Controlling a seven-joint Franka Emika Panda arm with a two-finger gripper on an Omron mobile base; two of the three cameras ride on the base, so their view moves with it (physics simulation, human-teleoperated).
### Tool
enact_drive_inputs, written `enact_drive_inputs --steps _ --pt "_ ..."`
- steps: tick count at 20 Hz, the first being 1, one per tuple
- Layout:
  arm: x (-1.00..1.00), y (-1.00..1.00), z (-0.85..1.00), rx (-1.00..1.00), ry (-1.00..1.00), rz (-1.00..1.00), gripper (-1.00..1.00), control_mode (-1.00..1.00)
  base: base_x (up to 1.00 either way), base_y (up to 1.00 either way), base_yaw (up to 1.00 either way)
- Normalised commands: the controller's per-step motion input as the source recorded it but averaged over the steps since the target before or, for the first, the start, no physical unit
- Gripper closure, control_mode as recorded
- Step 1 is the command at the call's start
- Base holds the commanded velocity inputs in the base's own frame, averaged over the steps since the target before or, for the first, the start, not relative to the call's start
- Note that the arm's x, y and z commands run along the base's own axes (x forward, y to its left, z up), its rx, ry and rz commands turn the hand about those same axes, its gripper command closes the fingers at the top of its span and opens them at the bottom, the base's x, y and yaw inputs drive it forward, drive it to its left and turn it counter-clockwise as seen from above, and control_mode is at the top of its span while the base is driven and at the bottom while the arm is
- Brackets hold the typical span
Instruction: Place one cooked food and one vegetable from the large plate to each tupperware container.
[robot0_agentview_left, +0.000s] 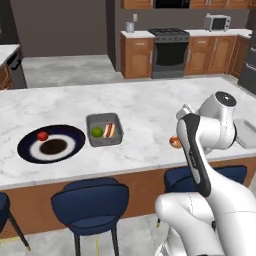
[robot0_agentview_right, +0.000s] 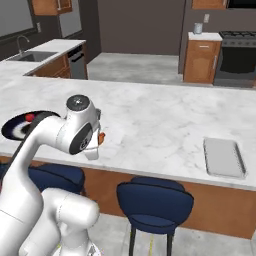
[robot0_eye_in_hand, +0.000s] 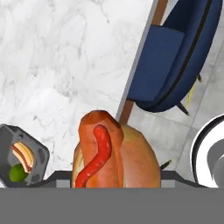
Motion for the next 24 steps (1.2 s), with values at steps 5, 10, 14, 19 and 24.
enact_drive_inputs --steps 5,10,14,19,24 --pt "0.0 0.0 0.0 0.0 0.0 0.0 1.0 1.0 0.0 -1.0 0.0" --pt "0.0 0.0 0.0 0.0 0.0 0.0 1.0 1.0 0.0 -1.0 0.0" --pt "0.0 0.0 0.0 0.0 0.0 0.0 1.0 1.0 0.02 -1.0 0.0" --pt "0.0 0.0 0.0 0.0 0.0 0.0 1.0 1.0 0.11 -0.97 0.0" --pt "0.0 0.0 0.0 0.0 0.0 0.0 1.0 1.0 0.52 -0.14 0.0"
